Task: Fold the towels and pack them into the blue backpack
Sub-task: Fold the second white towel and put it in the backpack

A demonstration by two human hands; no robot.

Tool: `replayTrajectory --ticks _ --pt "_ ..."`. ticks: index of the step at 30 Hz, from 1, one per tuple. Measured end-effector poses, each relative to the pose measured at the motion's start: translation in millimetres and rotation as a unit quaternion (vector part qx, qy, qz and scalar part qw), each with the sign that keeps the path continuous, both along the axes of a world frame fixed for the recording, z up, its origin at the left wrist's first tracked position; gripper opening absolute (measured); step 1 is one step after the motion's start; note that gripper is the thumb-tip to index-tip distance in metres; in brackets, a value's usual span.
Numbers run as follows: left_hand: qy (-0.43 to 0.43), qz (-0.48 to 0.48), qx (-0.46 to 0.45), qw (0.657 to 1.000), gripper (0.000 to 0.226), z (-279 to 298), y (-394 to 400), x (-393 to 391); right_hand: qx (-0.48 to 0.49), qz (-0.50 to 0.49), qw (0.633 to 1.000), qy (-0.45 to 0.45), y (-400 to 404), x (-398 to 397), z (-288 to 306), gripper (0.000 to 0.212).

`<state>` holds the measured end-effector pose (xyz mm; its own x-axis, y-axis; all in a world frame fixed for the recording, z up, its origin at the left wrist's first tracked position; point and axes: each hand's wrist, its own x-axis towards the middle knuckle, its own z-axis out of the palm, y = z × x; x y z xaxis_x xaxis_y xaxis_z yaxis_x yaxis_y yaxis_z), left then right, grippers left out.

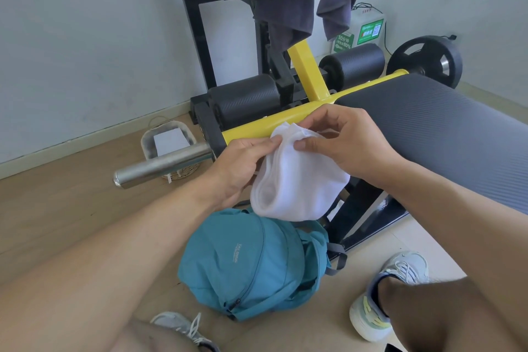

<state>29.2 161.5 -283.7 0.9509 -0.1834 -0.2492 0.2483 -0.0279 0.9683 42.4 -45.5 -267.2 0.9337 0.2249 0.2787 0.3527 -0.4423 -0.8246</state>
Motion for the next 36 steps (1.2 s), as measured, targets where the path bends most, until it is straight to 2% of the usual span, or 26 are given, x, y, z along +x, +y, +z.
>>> replayTrajectory --ticks 2,7,14,17,20,23,25,29,32,36 --pt "-0.006 -0.002 0.001 1.000 0.032 0 1 -1 -0.010 0.000 1.000 0.007 0 0 0 0.022" --pt "0.014 -0.016 -0.019 1.000 0.033 -2 3 1 -0.020 0.018 0.999 0.029 -2 -3 -1 0.015" --pt "-0.057 0.025 0.077 0.995 0.022 -3 -2 0 -0.043 0.042 0.998 0.010 -2 -3 -1 0.019" --pt "-0.068 0.006 0.076 0.995 0.021 1 -2 -3 -0.057 0.049 0.997 0.021 -2 -2 -1 0.022" --pt "-0.054 -0.021 0.076 0.995 0.025 6 0 -4 -0.094 0.061 0.993 0.018 -4 -2 -2 0.028" --pt "-0.012 -0.031 0.031 0.999 0.033 9 -1 -5 -0.117 0.058 0.991 0.026 -4 -2 -4 0.023" --pt "-0.008 -0.032 0.029 0.999 0.031 9 -1 -4 -0.119 0.062 0.990 0.042 -2 -3 -4 0.021" --pt "-0.038 -0.013 0.060 0.997 0.019 5 -2 -4 -0.109 0.074 0.990 0.055 0 -4 -4 0.015" --pt "-0.081 0.017 0.086 0.993 0.019 4 -2 -1 -0.077 0.069 0.992 0.069 -2 -4 -3 0.013" --pt "-0.116 -0.001 0.106 0.988 0.020 4 0 -1 -0.079 0.057 0.992 0.075 -3 -3 -4 0.015"
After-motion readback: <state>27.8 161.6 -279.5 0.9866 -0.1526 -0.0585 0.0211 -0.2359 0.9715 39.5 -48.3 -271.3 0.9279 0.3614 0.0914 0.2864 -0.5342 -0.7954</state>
